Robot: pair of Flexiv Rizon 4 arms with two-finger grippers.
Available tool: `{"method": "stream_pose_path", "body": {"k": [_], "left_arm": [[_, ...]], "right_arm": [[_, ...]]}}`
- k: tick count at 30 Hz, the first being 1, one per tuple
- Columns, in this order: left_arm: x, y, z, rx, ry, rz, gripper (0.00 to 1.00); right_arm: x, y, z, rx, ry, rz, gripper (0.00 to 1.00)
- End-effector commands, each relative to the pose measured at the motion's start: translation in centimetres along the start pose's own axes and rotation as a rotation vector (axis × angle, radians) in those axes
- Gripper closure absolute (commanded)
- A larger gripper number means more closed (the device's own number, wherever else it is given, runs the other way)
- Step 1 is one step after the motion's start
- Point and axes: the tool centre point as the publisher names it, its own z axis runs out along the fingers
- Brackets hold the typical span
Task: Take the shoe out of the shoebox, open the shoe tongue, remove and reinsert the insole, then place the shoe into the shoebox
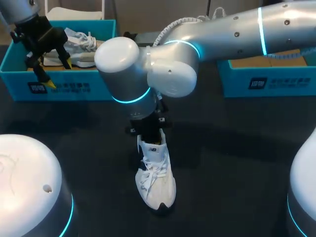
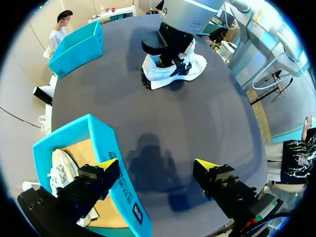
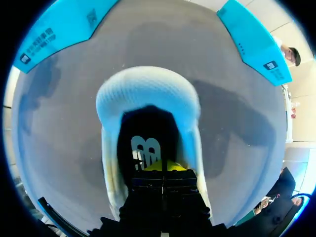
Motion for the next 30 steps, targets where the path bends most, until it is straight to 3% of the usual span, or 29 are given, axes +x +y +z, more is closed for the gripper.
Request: {"method": "stream_pose_path", "body": {"k": [1, 7, 15, 22, 30], "left_arm": [[0.1, 0.0, 0.0, -0.003, 0.000, 0.000, 0.00], [0.1, 0.0, 0.0, -0.003, 0.000, 0.000, 0.00], [0.1, 0.0, 0.0, -0.003, 0.000, 0.000, 0.00], [0.1, 0.0, 0.0, -0.003, 0.000, 0.000, 0.00], [0.1, 0.0, 0.0, -0.003, 0.000, 0.000, 0.00]], "right_arm": [[-0.1, -0.5, -1.6, -0.064, 0.015, 0.007, 1.00], [0.2, 0.5, -3.3, -0.126, 0.026, -0.022, 1.00], [1.2, 2.2, -1.0, -0.117, 0.139, -0.067, 1.00], [1.8, 2.6, 0.9, -0.074, 0.163, -0.083, 1.00], [0.8, 2.0, -2.0, -0.115, 0.066, -0.079, 1.00]]}}
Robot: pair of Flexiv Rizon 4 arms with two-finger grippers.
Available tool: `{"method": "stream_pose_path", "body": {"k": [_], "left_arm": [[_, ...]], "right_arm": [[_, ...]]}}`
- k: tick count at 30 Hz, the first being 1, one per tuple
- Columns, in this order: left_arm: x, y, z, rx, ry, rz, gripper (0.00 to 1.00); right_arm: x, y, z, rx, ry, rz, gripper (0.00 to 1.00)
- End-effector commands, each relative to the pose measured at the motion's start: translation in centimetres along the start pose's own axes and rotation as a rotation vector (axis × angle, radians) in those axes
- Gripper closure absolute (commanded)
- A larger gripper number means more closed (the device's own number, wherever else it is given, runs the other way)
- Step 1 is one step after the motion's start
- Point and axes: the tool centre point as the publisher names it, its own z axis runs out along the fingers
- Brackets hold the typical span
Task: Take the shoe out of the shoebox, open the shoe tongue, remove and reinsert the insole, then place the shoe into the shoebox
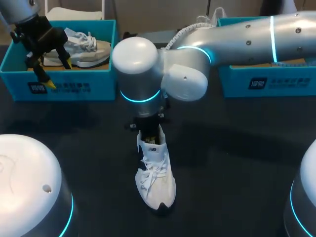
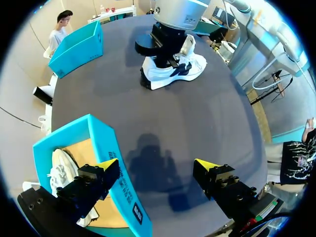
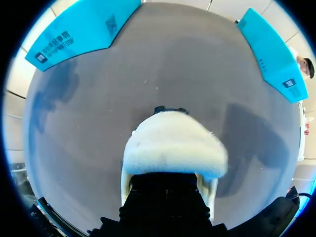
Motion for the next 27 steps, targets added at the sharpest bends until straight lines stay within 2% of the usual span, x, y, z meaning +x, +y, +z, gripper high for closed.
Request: {"method": "stream_pose_path", "body": {"k": [1, 6, 9, 14, 17, 21, 25, 27], "left_arm": [[0.1, 0.0, 0.0, -0.003, 0.000, 0.000, 0.00], [0.1, 0.0, 0.0, -0.003, 0.000, 0.000, 0.00], [0.1, 0.0, 0.0, -0.003, 0.000, 0.000, 0.00], [0.1, 0.0, 0.0, -0.003, 0.000, 0.000, 0.00], [0.1, 0.0, 0.0, -0.003, 0.000, 0.000, 0.00], [0.1, 0.0, 0.0, -0.003, 0.000, 0.000, 0.00], [0.1, 0.0, 0.0, -0.003, 0.000, 0.000, 0.00], [0.1, 0.0, 0.0, -0.003, 0.000, 0.000, 0.00]], "right_arm": [[-0.4, -0.6, -2.1, -0.021, -0.067, 0.007, 1.00], [-1.0, -0.7, -1.0, 0.011, -0.090, 0.005, 1.00], [-1.1, -0.7, 0.2, 0.069, -0.109, 0.001, 1.00], [-0.7, -1.0, 1.8, 0.118, -0.081, -0.009, 1.00], [-0.7, -1.4, 1.0, 0.101, -0.057, -0.001, 1.00], [-0.5, -1.8, -1.3, 0.062, -0.040, -0.001, 1.00], [-0.5, -2.1, -3.6, 0.073, -0.023, -0.011, 1.00], [-0.6, -2.2, -4.2, 0.087, 0.018, -0.018, 1.00]]}}
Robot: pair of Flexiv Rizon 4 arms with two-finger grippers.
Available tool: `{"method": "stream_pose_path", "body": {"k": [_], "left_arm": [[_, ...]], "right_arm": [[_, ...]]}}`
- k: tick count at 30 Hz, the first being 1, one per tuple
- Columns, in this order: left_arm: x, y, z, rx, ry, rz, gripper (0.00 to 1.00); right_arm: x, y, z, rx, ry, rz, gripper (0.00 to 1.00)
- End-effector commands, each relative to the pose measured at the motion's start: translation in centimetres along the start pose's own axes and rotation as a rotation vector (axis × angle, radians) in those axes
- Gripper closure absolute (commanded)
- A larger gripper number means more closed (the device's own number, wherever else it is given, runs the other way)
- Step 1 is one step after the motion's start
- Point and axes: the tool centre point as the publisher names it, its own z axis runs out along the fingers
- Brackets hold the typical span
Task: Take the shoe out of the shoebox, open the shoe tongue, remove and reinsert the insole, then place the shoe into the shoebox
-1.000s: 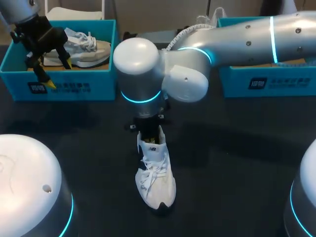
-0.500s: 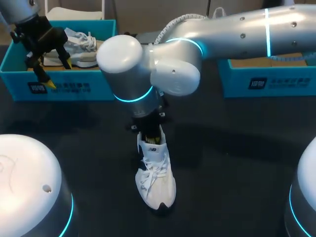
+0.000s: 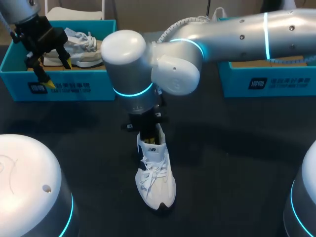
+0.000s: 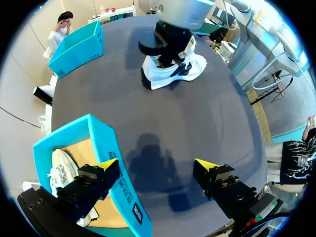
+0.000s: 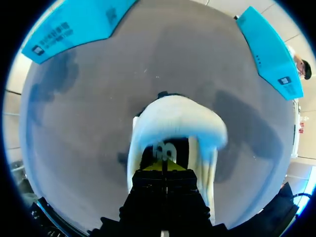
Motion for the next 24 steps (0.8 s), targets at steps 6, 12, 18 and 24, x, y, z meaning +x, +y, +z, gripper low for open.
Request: {"method": "stream_pose_path", "body": {"k": [6, 12, 18, 24], "left_arm": [[0.1, 0.0, 0.0, -0.003, 0.000, 0.000, 0.00], [0.1, 0.0, 0.0, -0.003, 0.000, 0.000, 0.00], [0.1, 0.0, 0.0, -0.003, 0.000, 0.000, 0.00], [0.1, 0.0, 0.0, -0.003, 0.000, 0.000, 0.00]], "right_arm": [[-1.1, -1.5, -2.1, 0.030, 0.124, -0.029, 1.00], [-1.1, -1.7, -1.3, 0.082, 0.142, -0.081, 0.86], [-0.3, -2.2, -1.8, 0.106, 0.141, -0.099, 0.73], [0.1, -3.3, -2.1, 0.120, 0.123, -0.090, 0.00]]}}
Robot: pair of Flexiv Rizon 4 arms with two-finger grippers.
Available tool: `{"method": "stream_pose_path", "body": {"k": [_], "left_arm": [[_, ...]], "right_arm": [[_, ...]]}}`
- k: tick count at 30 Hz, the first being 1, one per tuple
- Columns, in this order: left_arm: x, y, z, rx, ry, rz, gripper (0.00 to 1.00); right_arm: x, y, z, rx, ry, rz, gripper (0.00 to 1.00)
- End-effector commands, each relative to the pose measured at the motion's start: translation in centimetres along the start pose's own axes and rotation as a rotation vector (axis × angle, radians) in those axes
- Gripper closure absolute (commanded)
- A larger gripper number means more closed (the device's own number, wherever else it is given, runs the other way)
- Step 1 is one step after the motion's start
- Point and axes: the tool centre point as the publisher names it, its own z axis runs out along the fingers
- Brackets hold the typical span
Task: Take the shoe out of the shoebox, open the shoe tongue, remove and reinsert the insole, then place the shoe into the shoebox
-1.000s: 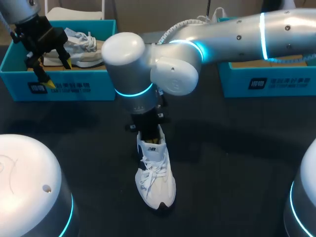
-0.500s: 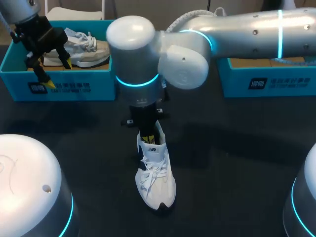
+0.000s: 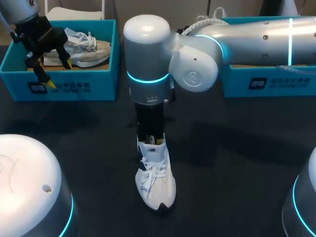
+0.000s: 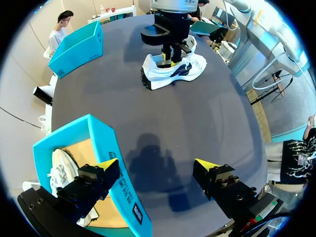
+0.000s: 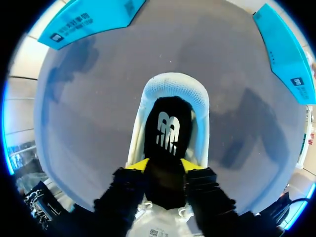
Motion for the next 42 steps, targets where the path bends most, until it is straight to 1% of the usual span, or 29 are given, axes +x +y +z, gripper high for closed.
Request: {"method": "stream_pose_path", "body": {"k": [1, 5, 9, 22, 25, 29, 33, 36, 38, 42], "left_arm": [[0.1, 0.0, 0.0, -0.003, 0.000, 0.000, 0.00], [0.1, 0.0, 0.0, -0.003, 0.000, 0.000, 0.00], [0.1, 0.0, 0.0, -0.003, 0.000, 0.000, 0.00], [0.1, 0.0, 0.0, -0.003, 0.000, 0.000, 0.00], [0.1, 0.0, 0.0, -0.003, 0.000, 0.000, 0.00], [0.1, 0.0, 0.0, -0.003, 0.000, 0.000, 0.00], [0.1, 0.0, 0.0, -0.003, 0.000, 0.000, 0.00], [0.1, 0.0, 0.0, -0.003, 0.000, 0.000, 0.00], [0.1, 0.0, 0.0, -0.003, 0.000, 0.000, 0.00], [0.1, 0.0, 0.0, -0.003, 0.000, 0.000, 0.00]], "right_arm": [[0.8, -0.8, -0.1, -0.005, -0.017, 0.005, 0.00], [0.9, -1.3, -0.3, -0.004, -0.027, 0.008, 0.00], [1.1, -1.6, -0.9, -0.023, -0.037, 0.010, 0.00], [0.5, -2.3, -2.1, -0.043, -0.023, 0.029, 0.00], [0.5, -1.9, -2.3, -0.043, -0.023, 0.028, 0.00], [-0.3, -0.9, -1.5, -0.021, 0.001, 0.024, 0.00], [-0.5, -0.6, -1.5, -0.022, 0.002, 0.019, 0.00], [-0.8, -0.2, -1.3, -0.004, 0.010, 0.011, 0.00], [-0.7, -0.2, -1.2, 0.001, 0.010, 0.010, 0.00], [-0.2, -1.2, -1.9, -0.002, -0.002, 0.020, 0.00]]}}
